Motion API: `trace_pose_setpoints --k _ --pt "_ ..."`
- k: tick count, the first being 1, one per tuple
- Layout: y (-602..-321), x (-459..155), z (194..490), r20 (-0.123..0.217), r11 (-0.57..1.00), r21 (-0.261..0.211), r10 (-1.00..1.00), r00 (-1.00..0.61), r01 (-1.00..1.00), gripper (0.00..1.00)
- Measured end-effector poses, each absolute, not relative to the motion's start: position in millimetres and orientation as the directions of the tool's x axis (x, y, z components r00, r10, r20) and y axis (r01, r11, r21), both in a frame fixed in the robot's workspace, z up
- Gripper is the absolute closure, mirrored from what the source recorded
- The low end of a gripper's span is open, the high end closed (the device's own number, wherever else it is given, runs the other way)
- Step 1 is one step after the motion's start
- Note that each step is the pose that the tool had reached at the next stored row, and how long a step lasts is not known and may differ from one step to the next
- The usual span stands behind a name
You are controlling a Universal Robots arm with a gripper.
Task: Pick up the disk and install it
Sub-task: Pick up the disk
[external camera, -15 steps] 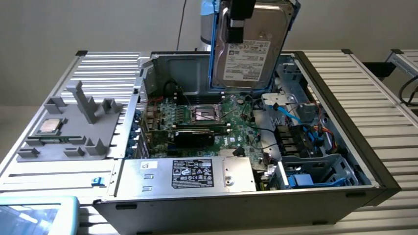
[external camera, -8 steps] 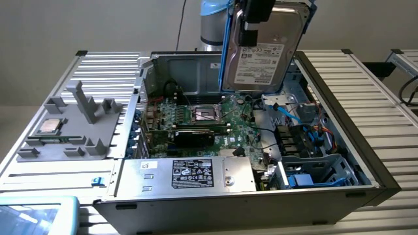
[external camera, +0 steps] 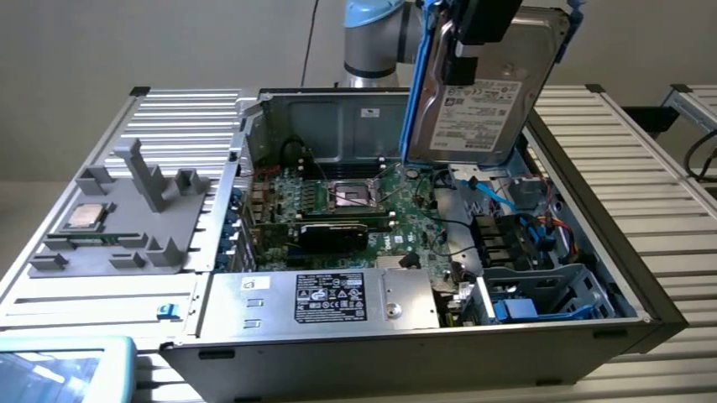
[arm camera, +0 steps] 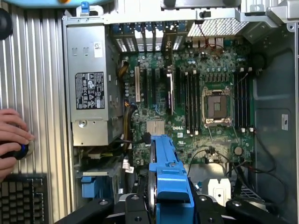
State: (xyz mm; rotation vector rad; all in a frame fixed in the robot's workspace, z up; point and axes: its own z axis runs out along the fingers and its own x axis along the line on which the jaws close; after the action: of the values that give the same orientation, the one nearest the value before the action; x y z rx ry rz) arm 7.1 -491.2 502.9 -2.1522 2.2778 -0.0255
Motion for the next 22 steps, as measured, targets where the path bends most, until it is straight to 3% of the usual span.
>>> trace_pose_setpoints --k 11,22 --pt "-500.5 42.9 508.4 0.005 0.057 -0.020 -0.998 -0.057 -0.998 0.63" --pt "-501.6 63.9 509.0 0.019 0.056 -0.063 -0.998 -0.057 -0.996 0.63"
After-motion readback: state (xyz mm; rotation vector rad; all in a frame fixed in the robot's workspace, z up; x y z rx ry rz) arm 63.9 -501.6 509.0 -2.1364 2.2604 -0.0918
